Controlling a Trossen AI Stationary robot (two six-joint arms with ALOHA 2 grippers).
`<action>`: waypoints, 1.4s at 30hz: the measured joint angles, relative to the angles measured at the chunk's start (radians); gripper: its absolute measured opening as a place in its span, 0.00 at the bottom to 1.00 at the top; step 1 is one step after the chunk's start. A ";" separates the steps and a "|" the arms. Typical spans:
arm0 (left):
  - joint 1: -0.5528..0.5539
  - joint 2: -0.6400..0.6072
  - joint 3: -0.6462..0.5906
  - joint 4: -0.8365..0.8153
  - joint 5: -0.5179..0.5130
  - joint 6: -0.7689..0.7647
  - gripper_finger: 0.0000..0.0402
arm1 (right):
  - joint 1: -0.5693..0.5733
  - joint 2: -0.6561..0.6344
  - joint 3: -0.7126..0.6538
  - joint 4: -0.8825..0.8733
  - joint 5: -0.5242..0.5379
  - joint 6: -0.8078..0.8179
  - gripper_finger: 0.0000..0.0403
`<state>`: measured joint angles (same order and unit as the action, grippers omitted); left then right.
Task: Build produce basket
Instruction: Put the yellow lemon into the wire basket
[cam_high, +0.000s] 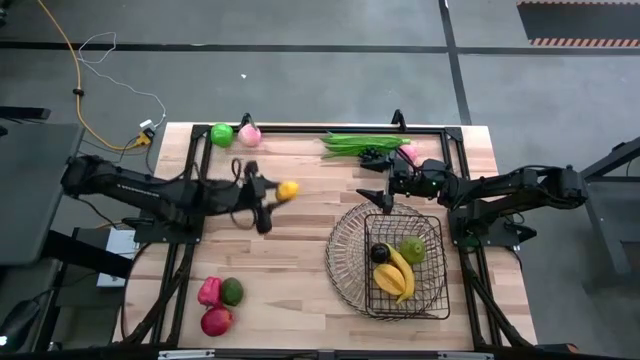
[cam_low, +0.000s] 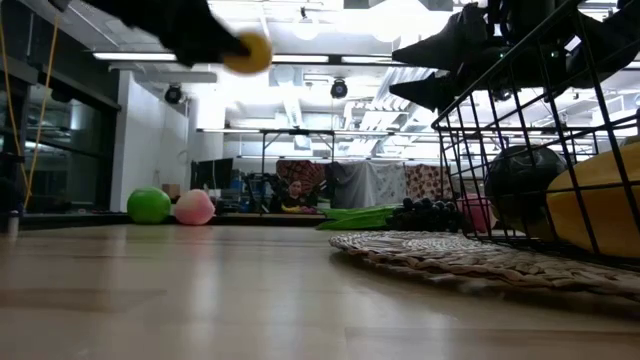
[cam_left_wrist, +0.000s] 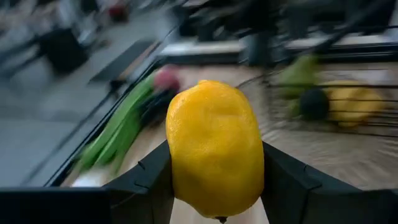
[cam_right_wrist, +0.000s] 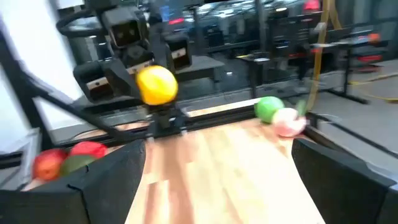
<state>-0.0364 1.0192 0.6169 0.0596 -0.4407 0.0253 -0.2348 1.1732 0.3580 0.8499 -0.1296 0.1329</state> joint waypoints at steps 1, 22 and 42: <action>-0.021 0.020 0.001 0.026 0.006 0.030 0.43 | 0.000 0.000 0.000 0.000 -0.014 0.000 0.97; 0.120 -0.040 -0.281 0.508 0.301 0.134 0.43 | 0.000 0.000 0.000 -0.021 -0.036 -0.002 0.97; 0.168 -0.158 -0.409 0.619 0.310 0.101 0.43 | 0.000 0.000 0.001 -0.015 -0.049 -0.029 0.97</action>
<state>0.1314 0.8616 0.2077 0.6785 -0.1308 0.1268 -0.2344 1.1732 0.3586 0.8352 -0.1787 0.1040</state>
